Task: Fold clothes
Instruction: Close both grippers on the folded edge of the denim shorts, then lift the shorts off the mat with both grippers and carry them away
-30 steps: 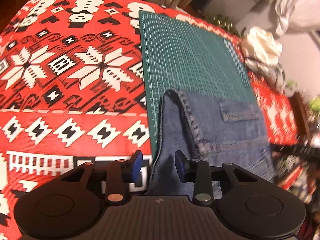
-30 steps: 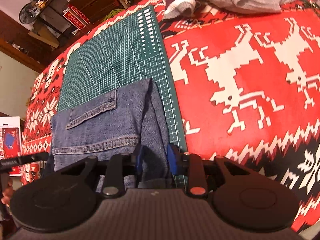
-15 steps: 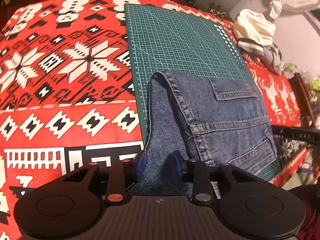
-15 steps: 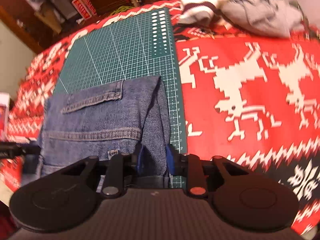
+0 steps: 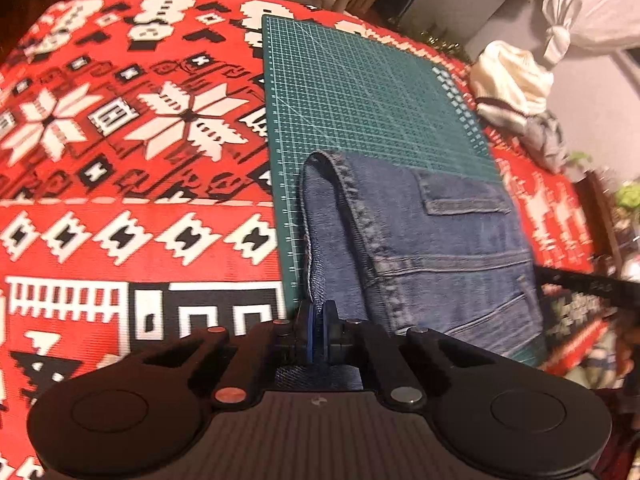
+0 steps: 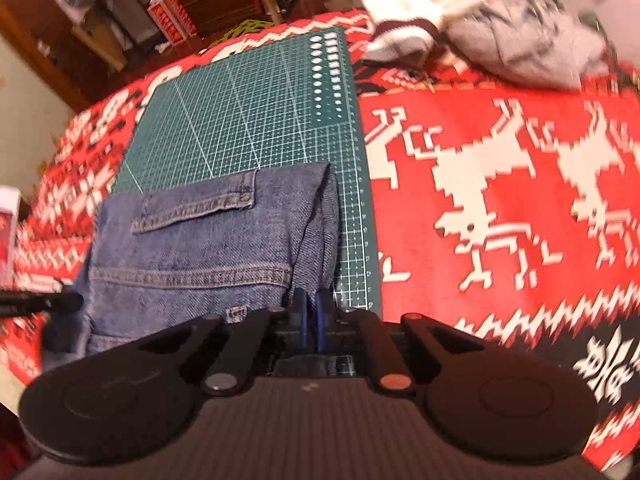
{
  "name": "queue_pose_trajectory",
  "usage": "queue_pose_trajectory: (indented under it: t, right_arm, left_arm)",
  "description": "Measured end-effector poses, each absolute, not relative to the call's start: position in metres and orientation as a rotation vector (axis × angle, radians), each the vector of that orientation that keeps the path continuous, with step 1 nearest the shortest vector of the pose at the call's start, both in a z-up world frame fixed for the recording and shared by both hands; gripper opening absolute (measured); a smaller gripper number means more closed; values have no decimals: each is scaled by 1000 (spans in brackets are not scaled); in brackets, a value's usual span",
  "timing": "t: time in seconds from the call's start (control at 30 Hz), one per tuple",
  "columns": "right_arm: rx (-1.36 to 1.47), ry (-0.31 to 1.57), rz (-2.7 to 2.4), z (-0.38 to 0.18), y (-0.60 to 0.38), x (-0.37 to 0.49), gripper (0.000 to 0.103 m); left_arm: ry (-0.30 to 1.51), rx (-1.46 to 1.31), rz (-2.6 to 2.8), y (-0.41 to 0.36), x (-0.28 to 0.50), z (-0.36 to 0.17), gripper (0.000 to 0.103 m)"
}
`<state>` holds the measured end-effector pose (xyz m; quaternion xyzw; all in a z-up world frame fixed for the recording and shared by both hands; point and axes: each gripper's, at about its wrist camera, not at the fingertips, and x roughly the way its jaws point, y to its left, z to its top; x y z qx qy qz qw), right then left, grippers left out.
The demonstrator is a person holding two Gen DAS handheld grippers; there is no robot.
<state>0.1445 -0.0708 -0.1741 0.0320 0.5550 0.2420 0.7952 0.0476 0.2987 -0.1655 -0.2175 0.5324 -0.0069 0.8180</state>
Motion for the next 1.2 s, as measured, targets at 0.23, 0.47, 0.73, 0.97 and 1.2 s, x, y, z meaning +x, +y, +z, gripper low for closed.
queue_pose_trajectory:
  t: [0.23, 0.47, 0.73, 0.97, 1.2]
  right_arm:
    - [175, 1203, 537, -184, -83, 155, 15]
    - [160, 1191, 555, -187, -75, 160, 19]
    - [37, 1129, 535, -178, -61, 146, 3]
    - [-68, 1060, 594, -142, -36, 147, 2]
    - [-204, 993, 693, -98, 38, 166, 2]
  left_arm:
    - [1161, -511, -9, 307, 50, -172, 12]
    - [1142, -533, -24, 306, 54, -174, 20]
    - [1129, -446, 3, 295, 51, -169, 5]
    - [1028, -566, 52, 307, 33, -146, 4]
    - [891, -642, 192, 330, 10, -119, 4]
